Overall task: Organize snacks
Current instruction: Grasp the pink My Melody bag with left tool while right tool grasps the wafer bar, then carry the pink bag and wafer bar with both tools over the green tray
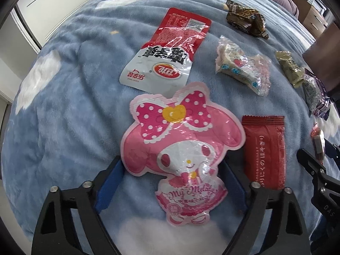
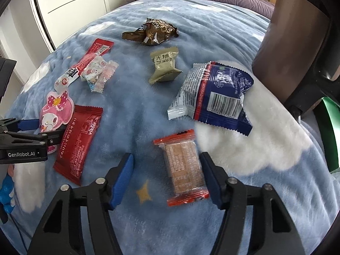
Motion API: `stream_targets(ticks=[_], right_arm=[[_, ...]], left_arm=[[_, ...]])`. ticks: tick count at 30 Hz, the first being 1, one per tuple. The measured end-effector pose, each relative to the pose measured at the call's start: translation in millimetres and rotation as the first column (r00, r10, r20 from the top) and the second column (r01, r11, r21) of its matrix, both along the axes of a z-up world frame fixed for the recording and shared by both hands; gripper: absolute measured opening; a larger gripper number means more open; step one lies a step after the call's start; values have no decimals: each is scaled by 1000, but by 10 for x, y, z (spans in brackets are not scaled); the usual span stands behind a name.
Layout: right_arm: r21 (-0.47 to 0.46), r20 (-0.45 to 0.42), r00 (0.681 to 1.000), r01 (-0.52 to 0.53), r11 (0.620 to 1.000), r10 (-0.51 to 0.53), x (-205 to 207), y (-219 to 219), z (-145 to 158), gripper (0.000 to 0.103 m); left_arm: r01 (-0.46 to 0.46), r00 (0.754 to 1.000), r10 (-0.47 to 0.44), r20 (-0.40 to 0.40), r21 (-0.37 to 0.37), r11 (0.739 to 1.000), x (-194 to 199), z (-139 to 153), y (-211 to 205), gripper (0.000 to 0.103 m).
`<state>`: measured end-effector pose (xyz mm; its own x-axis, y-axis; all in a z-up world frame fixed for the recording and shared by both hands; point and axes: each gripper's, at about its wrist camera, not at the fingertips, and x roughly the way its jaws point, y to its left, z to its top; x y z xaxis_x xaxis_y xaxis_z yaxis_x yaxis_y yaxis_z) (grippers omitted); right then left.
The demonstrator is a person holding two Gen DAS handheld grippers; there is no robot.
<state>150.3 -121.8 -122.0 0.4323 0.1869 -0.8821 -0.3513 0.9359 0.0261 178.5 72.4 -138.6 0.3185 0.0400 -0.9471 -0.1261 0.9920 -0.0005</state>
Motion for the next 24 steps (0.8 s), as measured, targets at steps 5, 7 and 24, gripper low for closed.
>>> stream_targets(ticks=[5,7,24], right_arm=[[29,-7,1000,11,1000,-11,-20,-54,22,86],[41,-12,1000,21,999,-21,-24,-83,25,74],[139,-68,992,113,984,-104,-89,-310,148,51]], left_arm=[[72,997,-71,34,-25,997,-10,132,-131,36],[78,996,-76,43,-40,996,-4,162,-126,26],[7,993,-8,116,7,1000,-330,306,-104,8]])
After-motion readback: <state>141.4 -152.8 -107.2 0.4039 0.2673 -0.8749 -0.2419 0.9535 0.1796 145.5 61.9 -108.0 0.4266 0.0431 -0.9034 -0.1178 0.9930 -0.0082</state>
